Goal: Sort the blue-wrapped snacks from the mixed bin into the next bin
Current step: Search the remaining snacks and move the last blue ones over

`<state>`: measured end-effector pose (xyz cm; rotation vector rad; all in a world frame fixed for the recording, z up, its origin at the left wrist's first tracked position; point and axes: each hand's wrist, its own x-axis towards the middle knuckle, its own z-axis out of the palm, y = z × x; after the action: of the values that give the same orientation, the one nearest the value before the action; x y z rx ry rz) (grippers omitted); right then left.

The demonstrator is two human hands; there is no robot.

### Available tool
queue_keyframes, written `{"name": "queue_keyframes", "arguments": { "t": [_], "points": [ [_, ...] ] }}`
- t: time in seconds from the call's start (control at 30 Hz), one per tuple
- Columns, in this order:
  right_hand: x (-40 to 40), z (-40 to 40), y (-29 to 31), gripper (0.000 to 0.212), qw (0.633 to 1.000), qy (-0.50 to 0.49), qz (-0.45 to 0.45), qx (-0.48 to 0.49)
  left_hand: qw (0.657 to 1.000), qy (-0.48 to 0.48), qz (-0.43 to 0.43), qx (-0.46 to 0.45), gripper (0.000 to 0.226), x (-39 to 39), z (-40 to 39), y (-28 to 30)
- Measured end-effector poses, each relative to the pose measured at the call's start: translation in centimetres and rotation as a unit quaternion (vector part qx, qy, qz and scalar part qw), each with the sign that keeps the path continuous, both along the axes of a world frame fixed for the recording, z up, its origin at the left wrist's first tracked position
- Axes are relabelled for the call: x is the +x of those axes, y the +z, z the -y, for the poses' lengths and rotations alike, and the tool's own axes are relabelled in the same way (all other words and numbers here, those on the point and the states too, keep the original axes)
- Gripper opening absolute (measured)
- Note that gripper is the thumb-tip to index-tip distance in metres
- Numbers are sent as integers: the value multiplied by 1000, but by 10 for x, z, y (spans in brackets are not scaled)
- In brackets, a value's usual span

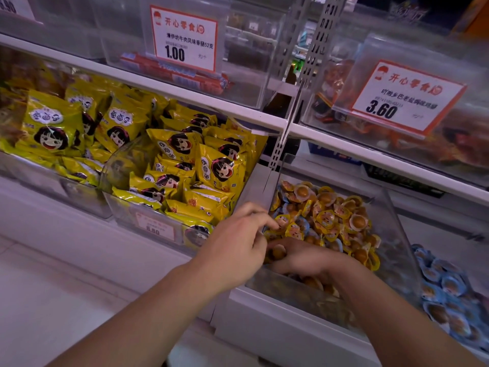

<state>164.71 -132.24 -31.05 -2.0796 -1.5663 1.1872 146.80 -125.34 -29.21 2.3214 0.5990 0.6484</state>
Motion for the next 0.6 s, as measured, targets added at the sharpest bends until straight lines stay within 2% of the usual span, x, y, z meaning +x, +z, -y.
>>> {"name": "queue_keyframes", "arguments": {
  "t": [0.1, 0.17, 0.3, 0.43, 0.5, 0.6],
  "points": [
    [-6, -2, -2, 25, 1000, -4, 5, 1, 1000, 4, -2, 3, 31, 1, 1, 0],
    [-10, -3, -5, 10, 999, -10, 40, 2, 1000, 6, -3, 4, 31, 2, 2, 0],
    [-14, -5, -6, 22, 996, -6, 93, 14, 1000, 14, -8, 4, 31, 4, 1, -2],
    [-9, -3, -5, 21, 997, -25, 64, 16, 1000, 13, 0, 0, 31, 3, 2, -1],
    [-5, 3, -7, 19, 998, -48, 17, 39, 1000, 14, 2, -2, 31, 3, 2, 0],
    [-1, 14, -2, 29, 993, -74, -53, 79, 1000, 14, 3, -1, 31, 3, 2, 0]
  ]
}}
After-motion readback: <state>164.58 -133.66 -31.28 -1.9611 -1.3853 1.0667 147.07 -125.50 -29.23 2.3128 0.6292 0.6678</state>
